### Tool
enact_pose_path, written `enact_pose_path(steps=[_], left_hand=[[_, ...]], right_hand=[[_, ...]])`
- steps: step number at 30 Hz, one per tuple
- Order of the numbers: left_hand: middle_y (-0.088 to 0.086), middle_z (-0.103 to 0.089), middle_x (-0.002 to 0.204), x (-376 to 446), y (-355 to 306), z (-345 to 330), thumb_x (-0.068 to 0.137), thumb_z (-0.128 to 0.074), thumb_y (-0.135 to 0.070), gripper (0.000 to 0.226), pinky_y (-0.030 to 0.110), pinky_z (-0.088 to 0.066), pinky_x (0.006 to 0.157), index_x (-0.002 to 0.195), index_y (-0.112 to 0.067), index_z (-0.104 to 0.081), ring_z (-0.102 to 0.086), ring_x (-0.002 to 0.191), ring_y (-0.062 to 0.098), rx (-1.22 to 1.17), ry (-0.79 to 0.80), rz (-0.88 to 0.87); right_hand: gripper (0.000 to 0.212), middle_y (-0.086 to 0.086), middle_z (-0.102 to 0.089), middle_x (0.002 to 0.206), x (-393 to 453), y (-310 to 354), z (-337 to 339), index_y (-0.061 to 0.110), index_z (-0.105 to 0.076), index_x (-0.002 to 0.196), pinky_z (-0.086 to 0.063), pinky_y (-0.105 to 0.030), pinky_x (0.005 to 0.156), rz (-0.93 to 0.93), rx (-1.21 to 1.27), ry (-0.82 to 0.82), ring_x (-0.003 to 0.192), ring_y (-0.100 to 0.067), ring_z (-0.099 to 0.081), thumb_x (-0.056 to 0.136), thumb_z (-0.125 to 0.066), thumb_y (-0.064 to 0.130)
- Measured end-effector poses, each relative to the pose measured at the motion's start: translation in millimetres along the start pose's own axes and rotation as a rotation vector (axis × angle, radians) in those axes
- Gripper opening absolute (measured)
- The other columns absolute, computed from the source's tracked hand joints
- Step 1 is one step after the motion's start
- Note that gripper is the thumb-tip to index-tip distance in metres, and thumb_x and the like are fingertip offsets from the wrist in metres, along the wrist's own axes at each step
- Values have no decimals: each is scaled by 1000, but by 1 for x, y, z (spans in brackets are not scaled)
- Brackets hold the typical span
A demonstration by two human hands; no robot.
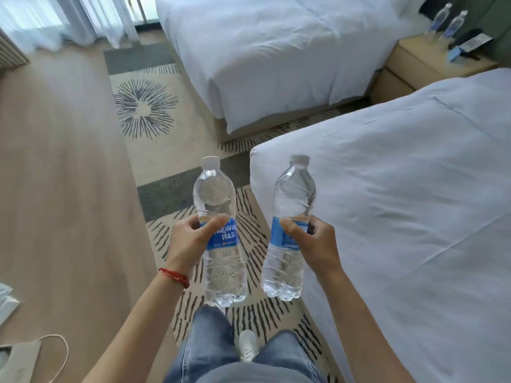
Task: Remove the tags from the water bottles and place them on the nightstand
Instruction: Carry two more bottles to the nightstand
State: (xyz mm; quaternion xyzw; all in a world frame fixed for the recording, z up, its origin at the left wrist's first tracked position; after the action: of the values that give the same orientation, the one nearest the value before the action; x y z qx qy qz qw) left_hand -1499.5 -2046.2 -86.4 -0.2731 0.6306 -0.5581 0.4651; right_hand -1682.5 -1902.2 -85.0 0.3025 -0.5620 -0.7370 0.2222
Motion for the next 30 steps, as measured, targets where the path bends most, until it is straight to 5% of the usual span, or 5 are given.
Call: enact_pose_path(steps=[5, 9, 14, 30], left_hand=[[-5, -67, 59, 96, -19, 13, 71, -73, -21, 9, 14, -47, 47, 70, -14, -67, -63, 53, 3, 8, 40, -9], [3, -68, 67, 184, -40, 37, 70, -73, -22, 11, 27, -51, 58, 70, -14, -67, -63, 61, 15, -6, 51, 1], [-7, -70, 58, 282, -70, 70, 69, -73, -23, 8, 24, -50, 56, 70, -19, -66, -65, 57, 9, 9, 71, 21], [-9, -68, 53, 552, -144, 68, 66, -75, -29, 19, 13, -46, 45, 70, -13, -66, -63, 50, 3, 52, 138, 8]], right_hand=[[16, 4, -65, 66, 78, 10, -45, 16, -65, 73, -50, -23, 55, -23, -15, -42, 61, -7, -62, 72, -75, 28], [25, 0, -64, 67, 151, 30, -94, 5, -66, 76, -49, -25, 55, -37, 17, -71, 63, -10, -62, 73, -75, 29], [27, -1, -63, 67, 230, 62, -153, 6, -65, 75, -50, -29, 58, -40, 29, -87, 64, -11, -61, 74, -74, 31], [10, 19, -67, 60, 473, 127, -236, 24, -64, 71, -48, -10, 49, 13, 77, -133, 61, 3, -64, 77, -71, 27]])
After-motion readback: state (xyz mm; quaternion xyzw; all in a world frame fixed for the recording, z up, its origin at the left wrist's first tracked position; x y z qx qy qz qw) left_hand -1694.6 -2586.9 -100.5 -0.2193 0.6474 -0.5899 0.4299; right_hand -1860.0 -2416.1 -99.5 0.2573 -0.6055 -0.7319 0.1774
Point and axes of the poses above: each hand's wrist, its own x-axis towards the middle knuckle, its own z-axis out of the back of the hand, y = z × x, the point moved 6 cm from there along x, towards the middle knuckle
